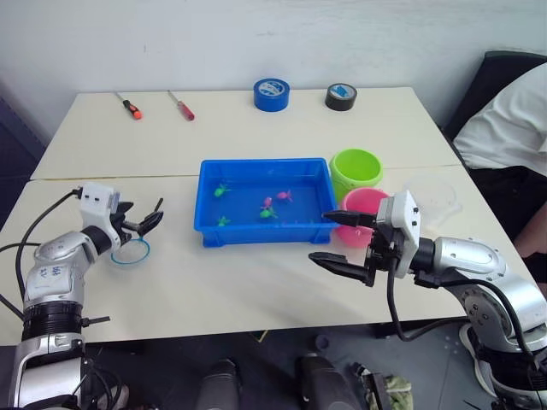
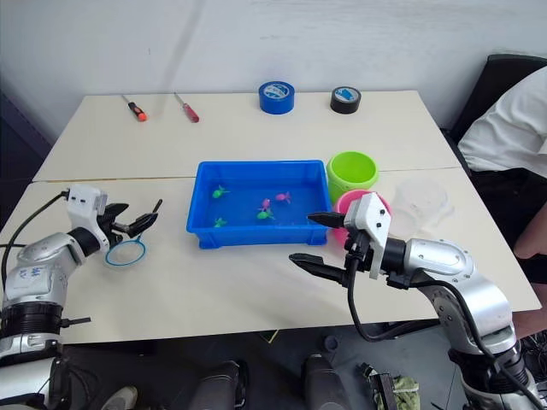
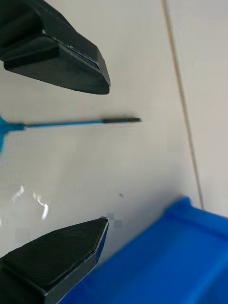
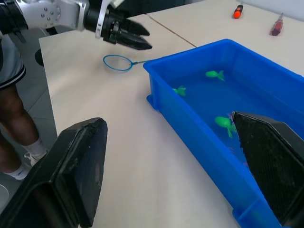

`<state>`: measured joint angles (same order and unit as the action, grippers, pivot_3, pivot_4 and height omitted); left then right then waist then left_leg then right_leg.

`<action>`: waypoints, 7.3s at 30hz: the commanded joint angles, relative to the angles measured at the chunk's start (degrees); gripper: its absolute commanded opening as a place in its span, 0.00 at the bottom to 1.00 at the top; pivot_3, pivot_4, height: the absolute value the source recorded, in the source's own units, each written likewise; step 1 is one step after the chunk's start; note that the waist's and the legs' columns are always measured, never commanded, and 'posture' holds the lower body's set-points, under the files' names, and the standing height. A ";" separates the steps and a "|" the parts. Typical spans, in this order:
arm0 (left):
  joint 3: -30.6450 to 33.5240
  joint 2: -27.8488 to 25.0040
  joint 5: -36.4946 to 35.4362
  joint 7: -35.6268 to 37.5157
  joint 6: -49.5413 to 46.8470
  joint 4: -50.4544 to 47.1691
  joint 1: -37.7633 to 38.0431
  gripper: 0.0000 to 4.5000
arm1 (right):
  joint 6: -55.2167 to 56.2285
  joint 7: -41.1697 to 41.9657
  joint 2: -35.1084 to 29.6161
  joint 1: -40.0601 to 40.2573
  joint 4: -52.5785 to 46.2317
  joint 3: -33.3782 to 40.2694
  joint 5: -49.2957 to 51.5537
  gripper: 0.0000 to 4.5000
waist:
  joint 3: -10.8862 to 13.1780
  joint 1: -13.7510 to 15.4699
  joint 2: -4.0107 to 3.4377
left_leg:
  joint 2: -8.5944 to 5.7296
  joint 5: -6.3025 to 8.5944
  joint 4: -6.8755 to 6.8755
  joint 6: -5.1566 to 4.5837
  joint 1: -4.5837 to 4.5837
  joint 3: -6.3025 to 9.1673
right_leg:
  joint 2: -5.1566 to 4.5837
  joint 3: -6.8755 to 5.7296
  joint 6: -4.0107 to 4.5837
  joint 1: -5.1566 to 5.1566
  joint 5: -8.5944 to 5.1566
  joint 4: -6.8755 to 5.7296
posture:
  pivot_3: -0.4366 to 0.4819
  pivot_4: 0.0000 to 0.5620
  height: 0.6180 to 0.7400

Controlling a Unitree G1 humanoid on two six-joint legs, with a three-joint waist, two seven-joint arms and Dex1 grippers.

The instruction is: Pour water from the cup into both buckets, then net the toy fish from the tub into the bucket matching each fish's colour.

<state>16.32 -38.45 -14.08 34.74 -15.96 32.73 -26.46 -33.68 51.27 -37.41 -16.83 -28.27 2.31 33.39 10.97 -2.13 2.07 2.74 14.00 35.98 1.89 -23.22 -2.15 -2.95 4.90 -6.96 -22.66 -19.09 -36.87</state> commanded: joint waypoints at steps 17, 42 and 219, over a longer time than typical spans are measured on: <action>-2.09 4.62 3.80 -6.68 7.53 24.35 -11.65 1.00 | 1.29 -0.98 0.77 -3.19 -0.88 -1.79 0.60 0.99 | -0.05 0.40 0.07 | -0.11 0.02 0.02 -0.04 -0.07 -0.17 | -0.22 -0.44 0.06 0.03 -0.03 -0.02 | 0.48 0.27 0.95; -4.08 3.58 7.45 -6.22 8.92 25.50 -12.46 0.02 | 2.23 -1.47 1.60 -3.03 -0.48 -1.69 -0.19 1.00 | -0.07 0.65 0.05 | -0.18 0.01 0.06 -0.05 -0.05 -0.18 | -0.38 -0.60 0.06 0.15 -0.03 -0.02 | 0.48 0.27 0.95; -2.50 -13.47 -15.79 24.76 -17.72 -37.13 -1.07 0.77 | 16.44 -0.01 -13.49 -14.97 18.02 -15.38 -37.59 0.00 | 0.12 0.01 0.02 | 0.06 -0.12 0.21 0.13 -0.27 -0.69 | 0.32 -0.74 0.59 -0.75 -0.32 -0.94 | 0.48 0.27 0.95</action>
<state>13.18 -51.40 -29.19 59.46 -33.75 -3.69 -26.63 -19.21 51.56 -50.97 -31.79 -10.33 -13.45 -2.81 11.09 -2.12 2.09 2.80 13.89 36.19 2.02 -23.49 -2.85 -2.63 4.17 -6.37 -23.42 -19.41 -37.82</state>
